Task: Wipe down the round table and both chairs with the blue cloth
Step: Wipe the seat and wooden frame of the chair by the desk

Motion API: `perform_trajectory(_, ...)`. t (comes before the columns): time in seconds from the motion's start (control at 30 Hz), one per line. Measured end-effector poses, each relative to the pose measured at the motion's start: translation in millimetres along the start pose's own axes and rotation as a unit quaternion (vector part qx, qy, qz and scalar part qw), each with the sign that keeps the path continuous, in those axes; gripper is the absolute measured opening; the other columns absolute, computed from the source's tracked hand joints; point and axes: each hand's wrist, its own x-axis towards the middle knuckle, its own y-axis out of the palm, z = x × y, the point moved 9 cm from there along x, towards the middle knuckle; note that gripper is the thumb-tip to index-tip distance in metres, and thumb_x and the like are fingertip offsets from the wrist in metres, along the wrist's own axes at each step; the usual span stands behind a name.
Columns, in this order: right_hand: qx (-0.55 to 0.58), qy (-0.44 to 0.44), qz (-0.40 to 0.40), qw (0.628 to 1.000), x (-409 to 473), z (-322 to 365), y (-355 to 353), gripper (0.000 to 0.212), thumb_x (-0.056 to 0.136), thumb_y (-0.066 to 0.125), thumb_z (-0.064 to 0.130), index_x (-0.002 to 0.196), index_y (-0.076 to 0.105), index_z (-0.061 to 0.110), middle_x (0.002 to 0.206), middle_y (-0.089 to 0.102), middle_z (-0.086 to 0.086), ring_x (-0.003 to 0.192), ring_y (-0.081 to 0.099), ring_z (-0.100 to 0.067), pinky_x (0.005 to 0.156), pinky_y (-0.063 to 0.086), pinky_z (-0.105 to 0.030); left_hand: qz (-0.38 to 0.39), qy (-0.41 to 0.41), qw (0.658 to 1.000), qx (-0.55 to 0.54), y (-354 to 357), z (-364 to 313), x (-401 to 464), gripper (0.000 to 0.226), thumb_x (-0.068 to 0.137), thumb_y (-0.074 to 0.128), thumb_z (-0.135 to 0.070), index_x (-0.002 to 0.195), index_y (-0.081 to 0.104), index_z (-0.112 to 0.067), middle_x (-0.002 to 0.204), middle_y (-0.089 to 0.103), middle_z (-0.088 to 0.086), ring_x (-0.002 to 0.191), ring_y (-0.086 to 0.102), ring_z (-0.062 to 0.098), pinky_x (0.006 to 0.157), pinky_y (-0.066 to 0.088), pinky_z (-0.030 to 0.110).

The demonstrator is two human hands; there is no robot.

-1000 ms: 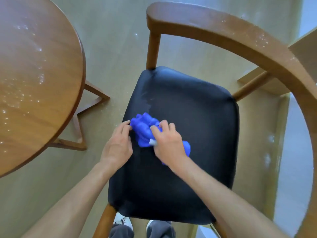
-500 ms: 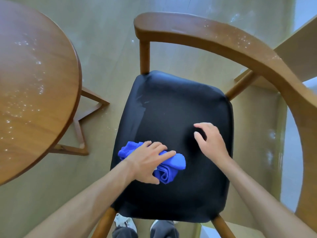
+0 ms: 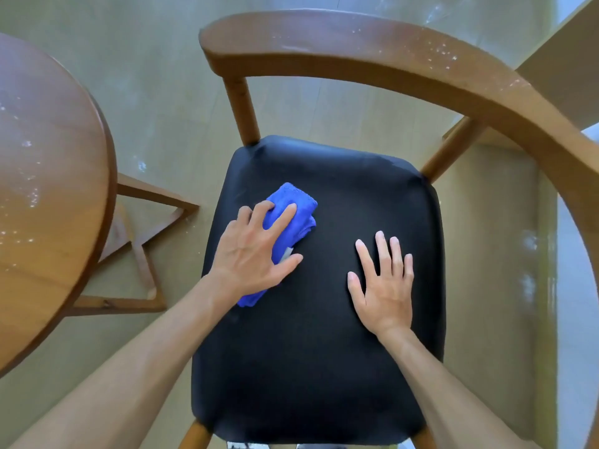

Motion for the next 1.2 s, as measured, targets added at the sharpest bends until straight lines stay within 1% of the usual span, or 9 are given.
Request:
perform_trajectory(0.1, 0.003, 0.0, -0.013, 1.0, 0.8, 0.5, 1.0, 0.056, 0.091, 0.037, 0.043, 0.144, 0.042, 0.023, 0.155, 0.028, -0.012, 0.144, 0.021, -0.034, 0.113, 0.02, -0.058, -0.01, -0.003, 0.996, -0.09, 5.6, 7.8, -2.2, 0.057, 0.085, 0.047, -0.057, 0.132, 0.058, -0.027, 0.132, 0.049, 0.009, 0.106, 0.047, 0.032, 0.082, 0.044, 0.041)
perform_trajectory(0.2, 0.003, 0.002, -0.026, 1.0, 0.9, -1.6, 2.1, 0.056, 0.091, 0.038, 0.043, 0.143, 0.041, 0.023, 0.155, 0.028, -0.012, 0.144, 0.021, -0.034, 0.113, 0.019, -0.058, -0.031, -0.159, 0.954, -0.251, 18.6, 22.2, 1.0, 0.032, 0.099, 0.043, -0.035, 0.128, 0.057, -0.042, 0.143, 0.039, -0.006, 0.128, 0.032, 0.019, 0.101, 0.021, 0.03)
perform_trajectory(0.3, 0.001, 0.0, -0.036, 0.999, 1.4, -1.9, 1.9, 0.057, 0.09, 0.039, 0.043, 0.144, 0.041, 0.024, 0.155, 0.028, -0.011, 0.144, 0.021, -0.034, 0.114, 0.018, -0.057, -0.067, -0.166, 0.958, -0.222, 20.8, 12.7, 0.8, 0.042, 0.094, 0.058, -0.026, 0.135, 0.053, -0.033, 0.143, 0.037, 0.001, 0.12, 0.039, 0.026, 0.099, 0.027, 0.031)
perform_trajectory(0.5, 0.008, 0.0, -0.05, 0.999, 1.4, -2.6, 2.0, 0.058, 0.09, 0.04, 0.043, 0.144, 0.039, 0.025, 0.156, 0.026, -0.01, 0.145, 0.019, -0.033, 0.114, 0.017, -0.056, 0.039, -0.137, 0.989, -0.042, 28.4, 4.7, 7.7, 0.08, 0.077, 0.067, -0.053, 0.147, 0.033, -0.035, 0.123, 0.046, 0.014, 0.093, 0.046, 0.032, 0.073, 0.045, 0.041)
perform_trajectory(0.67, 0.009, 0.004, -0.051, 0.999, 1.8, -2.8, 1.1, 0.058, 0.089, 0.04, 0.043, 0.144, 0.039, 0.025, 0.156, 0.025, -0.01, 0.145, 0.02, -0.032, 0.114, 0.018, -0.056, 0.007, 0.016, 1.0, 0.008, 29.9, -12.8, -12.6, 0.068, 0.078, 0.06, -0.052, 0.14, 0.038, -0.034, 0.127, 0.05, 0.024, 0.08, 0.051, 0.034, 0.06, 0.048, 0.039)
perform_trajectory(0.93, 0.011, 0.004, -0.058, 0.998, 2.9, -2.4, 0.2, 0.058, 0.088, 0.042, 0.043, 0.143, 0.043, 0.024, 0.155, 0.028, -0.011, 0.144, 0.023, -0.033, 0.113, 0.019, -0.057, -0.079, -0.033, 0.994, -0.073, 30.4, -22.9, 25.8, 0.065, 0.076, 0.072, -0.024, 0.134, 0.045, -0.028, 0.111, 0.057, 0.022, 0.081, 0.054, 0.036, 0.066, 0.051, 0.042)
perform_trajectory(1.03, 0.008, 0.002, -0.067, 0.998, 2.6, -2.9, 2.0, 0.059, 0.088, 0.041, 0.043, 0.143, 0.041, 0.024, 0.155, 0.028, -0.012, 0.144, 0.021, -0.033, 0.114, 0.018, -0.056, -0.092, -0.047, 0.991, -0.087, 32.7, -57.4, 81.7, 0.058, 0.078, 0.069, -0.026, 0.134, 0.054, -0.026, 0.114, 0.057, 0.021, 0.085, 0.054, 0.037, 0.066, 0.049, 0.042)
perform_trajectory(1.13, 0.005, -0.001, -0.068, 0.998, 2.6, -3.6, 5.5, 0.058, 0.088, 0.04, 0.044, 0.142, 0.04, 0.022, 0.155, 0.028, -0.012, 0.144, 0.02, -0.033, 0.115, 0.016, -0.056, -0.049, -0.019, 0.998, -0.04, 45.1, -106.8, 128.5, 0.058, 0.081, 0.064, -0.041, 0.137, 0.05, -0.032, 0.123, 0.054, 0.018, 0.084, 0.052, 0.032, 0.067, 0.044, 0.037)
perform_trajectory(1.2, 0.01, -0.003, -0.069, 0.998, 2.6, -3.7, 5.1, 0.058, 0.088, 0.04, 0.044, 0.142, 0.039, 0.023, 0.155, 0.028, -0.012, 0.144, 0.02, -0.033, 0.115, 0.015, -0.055, -0.037, -0.006, 0.999, -0.017, 44.1, -109.3, 135.3, 0.056, 0.08, 0.064, -0.037, 0.135, 0.051, -0.033, 0.122, 0.056, 0.017, 0.079, 0.051, 0.029, 0.063, 0.043, 0.035)
